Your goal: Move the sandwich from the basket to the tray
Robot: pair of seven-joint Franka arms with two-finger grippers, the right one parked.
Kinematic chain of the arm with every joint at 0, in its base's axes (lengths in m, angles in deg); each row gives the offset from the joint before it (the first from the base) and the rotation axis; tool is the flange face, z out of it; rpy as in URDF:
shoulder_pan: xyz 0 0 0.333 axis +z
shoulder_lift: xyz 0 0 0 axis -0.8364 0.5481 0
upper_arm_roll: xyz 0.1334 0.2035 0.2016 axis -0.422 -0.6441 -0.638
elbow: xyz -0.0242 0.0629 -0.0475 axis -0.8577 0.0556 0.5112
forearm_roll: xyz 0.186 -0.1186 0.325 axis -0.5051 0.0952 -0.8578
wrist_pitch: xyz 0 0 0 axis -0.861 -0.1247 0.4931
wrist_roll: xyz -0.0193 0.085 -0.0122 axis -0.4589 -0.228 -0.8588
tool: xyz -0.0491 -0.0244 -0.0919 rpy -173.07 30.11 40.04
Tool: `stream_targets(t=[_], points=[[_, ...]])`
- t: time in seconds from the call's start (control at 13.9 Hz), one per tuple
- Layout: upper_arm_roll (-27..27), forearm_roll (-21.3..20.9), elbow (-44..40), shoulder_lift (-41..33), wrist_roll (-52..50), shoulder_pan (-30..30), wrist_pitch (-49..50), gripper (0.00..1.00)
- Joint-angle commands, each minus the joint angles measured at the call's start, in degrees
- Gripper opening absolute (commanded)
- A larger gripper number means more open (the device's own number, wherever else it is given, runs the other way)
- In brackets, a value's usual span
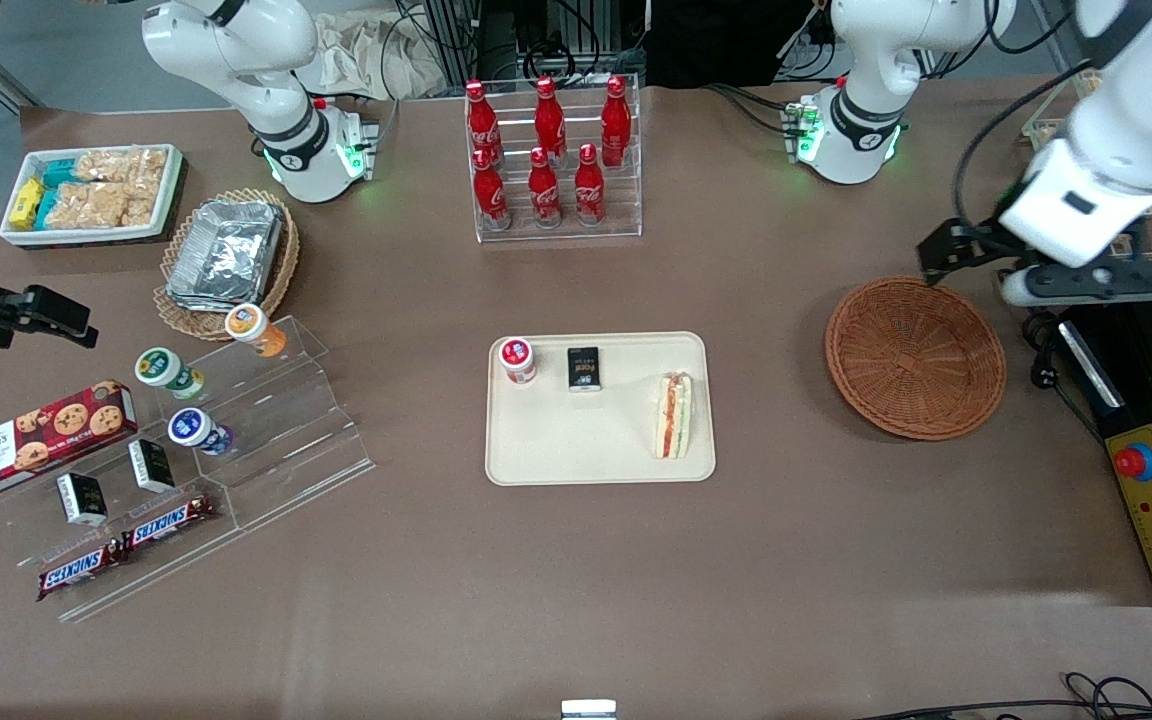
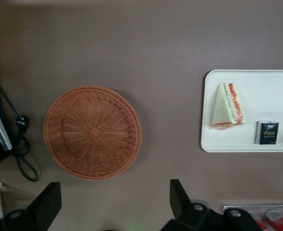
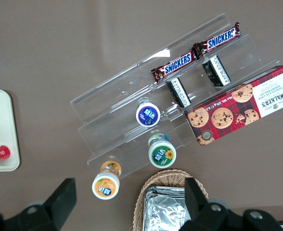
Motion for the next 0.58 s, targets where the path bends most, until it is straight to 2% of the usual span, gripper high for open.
stream_targets(t=[0.0,0.51], points=[[-0.3,0.9,-2.7,1.0,2.7,0.4,0.8,1.0],[-0.3,0.6,-2.9,2.0,2.9,2.3,0.8,1.0]])
